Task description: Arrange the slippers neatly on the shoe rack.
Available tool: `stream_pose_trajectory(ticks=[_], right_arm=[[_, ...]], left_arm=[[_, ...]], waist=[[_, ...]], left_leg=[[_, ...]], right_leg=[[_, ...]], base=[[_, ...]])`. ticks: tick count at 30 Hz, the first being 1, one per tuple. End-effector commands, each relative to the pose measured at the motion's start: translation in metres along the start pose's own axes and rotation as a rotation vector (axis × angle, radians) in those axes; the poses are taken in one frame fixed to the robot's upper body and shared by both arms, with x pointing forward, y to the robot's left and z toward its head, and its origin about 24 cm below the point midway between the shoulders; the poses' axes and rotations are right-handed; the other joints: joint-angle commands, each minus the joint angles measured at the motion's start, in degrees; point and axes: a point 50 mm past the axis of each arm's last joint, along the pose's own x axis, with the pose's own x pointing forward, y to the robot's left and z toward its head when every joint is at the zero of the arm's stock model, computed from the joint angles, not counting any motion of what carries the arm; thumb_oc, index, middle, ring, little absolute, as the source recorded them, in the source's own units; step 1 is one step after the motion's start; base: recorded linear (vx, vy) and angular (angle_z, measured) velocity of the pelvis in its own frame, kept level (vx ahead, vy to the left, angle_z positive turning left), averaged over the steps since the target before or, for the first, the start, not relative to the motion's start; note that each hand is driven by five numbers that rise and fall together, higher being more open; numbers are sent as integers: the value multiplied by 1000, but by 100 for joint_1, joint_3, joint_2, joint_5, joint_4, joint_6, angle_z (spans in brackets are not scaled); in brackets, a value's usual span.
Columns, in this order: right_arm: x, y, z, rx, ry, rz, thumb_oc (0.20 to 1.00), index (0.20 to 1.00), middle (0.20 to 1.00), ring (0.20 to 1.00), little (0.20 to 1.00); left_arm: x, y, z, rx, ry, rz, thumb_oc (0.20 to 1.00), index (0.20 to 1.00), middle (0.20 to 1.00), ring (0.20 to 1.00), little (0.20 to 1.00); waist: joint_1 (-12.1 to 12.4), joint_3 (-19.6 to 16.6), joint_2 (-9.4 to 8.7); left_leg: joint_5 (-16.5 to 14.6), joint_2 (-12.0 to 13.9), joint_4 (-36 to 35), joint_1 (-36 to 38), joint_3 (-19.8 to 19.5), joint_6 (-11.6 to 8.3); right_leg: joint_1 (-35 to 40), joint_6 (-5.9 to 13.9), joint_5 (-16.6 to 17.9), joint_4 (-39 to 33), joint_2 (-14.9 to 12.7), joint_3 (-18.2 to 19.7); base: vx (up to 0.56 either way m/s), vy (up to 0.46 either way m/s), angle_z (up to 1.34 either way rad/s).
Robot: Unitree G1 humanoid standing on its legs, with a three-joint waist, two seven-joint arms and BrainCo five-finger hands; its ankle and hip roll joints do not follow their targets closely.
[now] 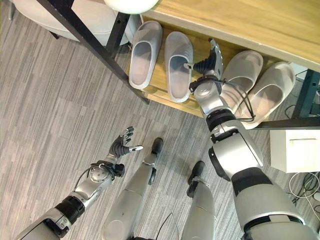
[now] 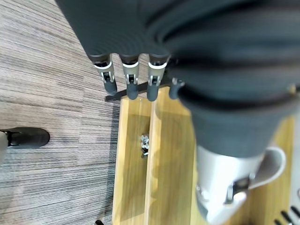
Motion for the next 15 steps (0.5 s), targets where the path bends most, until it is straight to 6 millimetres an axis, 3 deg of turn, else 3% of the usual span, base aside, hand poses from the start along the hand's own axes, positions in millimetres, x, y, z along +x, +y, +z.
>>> stream_pose_trajectory(ticks=[1,4,8,9,10,11,12,14,15], right_arm=[[2,-13,1,118,-14,-70,1000,1000,1000,1000,1000],[-1,-4,-7,166,48,-33,1000,1000,1000,1000,1000],[-8,16,-15,369,196,52,1000,1000,1000,1000,1000],[-18,36,-12,457,240,114,1000,1000,1000,1000,1000],[-23,43,-14,524,270,128,1000,1000,1000,1000,1000],[-25,47,-12,542,271,144,1000,1000,1000,1000,1000],[-35,64,-3,581,261,207,1000,1000,1000,1000,1000],[-39,71,1,586,252,234,1000,1000,1000,1000,1000],[-49,87,19,645,230,305,1000,1000,1000,1000,1000]], left_arm=[[1,10,2,-24,-12,66,1000,1000,1000,1000,1000],[1,10,2,-22,-10,65,1000,1000,1000,1000,1000],[4,8,3,-14,-6,53,1000,1000,1000,1000,1000],[5,7,1,-4,11,49,1000,1000,1000,1000,1000],[5,6,0,-5,16,48,1000,1000,1000,1000,1000],[5,6,-1,-3,19,50,1000,1000,1000,1000,1000],[5,7,-2,6,25,51,1000,1000,1000,1000,1000],[5,7,-2,7,26,54,1000,1000,1000,1000,1000],[6,10,-3,8,32,66,1000,1000,1000,1000,1000]], waist=[[68,-17,-107],[75,-13,-122],[167,-8,-102],[229,0,-85],[252,1,-84],[271,5,-82],[310,17,-84],[323,17,-84],[368,10,-100]], left_leg=[[-764,95,367,119,-16,-53],[-753,106,377,89,-13,-58],[-733,117,344,75,-41,-72],[-735,113,331,72,-49,-71],[-740,110,336,72,-58,-69],[-740,109,328,77,-62,-68],[-733,108,315,87,-71,-70],[-727,100,307,94,-82,-72],[-720,93,305,103,-97,-71]], right_leg=[[700,338,26,-328,-108,84],[706,337,54,-394,-90,62],[719,337,44,-446,-74,23],[739,334,26,-443,-70,-15],[752,330,19,-441,-70,-24],[764,332,17,-449,-71,-35],[794,333,21,-467,-68,-61],[816,334,26,-475,-69,-71],[871,335,34,-498,-71,-98]], base=[[-42,9,-23],[-33,-24,-4],[-6,-35,-4],[18,-44,0],[23,-48,0],[22,-48,3],[22,-48,5],[21,-40,10],[21,-34,16]])
